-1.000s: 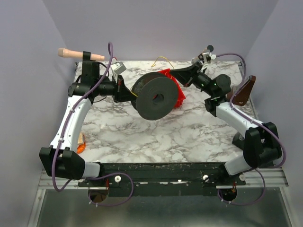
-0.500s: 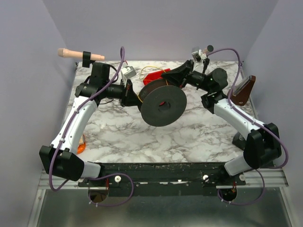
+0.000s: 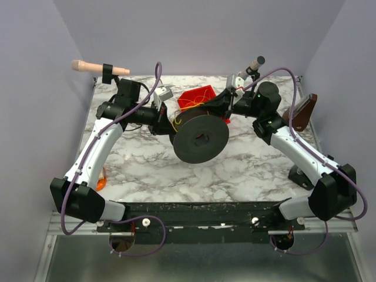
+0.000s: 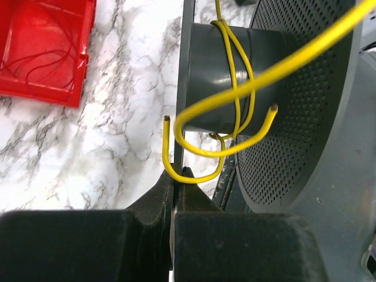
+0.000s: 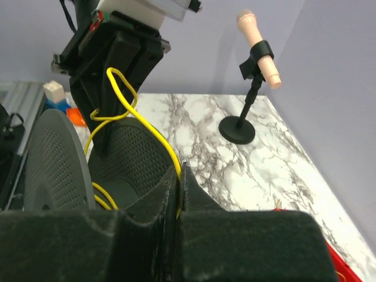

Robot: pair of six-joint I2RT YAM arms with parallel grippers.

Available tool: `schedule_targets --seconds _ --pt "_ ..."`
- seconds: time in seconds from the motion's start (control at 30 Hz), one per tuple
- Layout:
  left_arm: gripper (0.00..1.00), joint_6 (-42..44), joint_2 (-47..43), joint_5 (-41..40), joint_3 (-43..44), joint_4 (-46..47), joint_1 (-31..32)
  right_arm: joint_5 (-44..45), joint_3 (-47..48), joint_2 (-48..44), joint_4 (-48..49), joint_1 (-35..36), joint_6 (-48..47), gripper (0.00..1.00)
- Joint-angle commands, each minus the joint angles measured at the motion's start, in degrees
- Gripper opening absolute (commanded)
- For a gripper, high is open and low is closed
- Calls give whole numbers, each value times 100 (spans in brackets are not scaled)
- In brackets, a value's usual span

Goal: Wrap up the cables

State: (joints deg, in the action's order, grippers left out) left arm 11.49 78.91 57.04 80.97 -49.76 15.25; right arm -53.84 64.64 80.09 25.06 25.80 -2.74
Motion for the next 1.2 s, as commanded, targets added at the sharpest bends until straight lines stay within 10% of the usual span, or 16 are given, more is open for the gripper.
schedule_targets --seconds 0.0,0.4,1.17 --pt "0 240 -43 -544 261 10 -4 -258 277 -3 -1503 215 -1658 13" --pt "0 750 -148 -1519 -274 361 75 382 286 15 -1768 232 -2195 53" --pt "0 328 -78 -2513 -1154 1593 286 1991 -302 -327 -2057 224 -825 69"
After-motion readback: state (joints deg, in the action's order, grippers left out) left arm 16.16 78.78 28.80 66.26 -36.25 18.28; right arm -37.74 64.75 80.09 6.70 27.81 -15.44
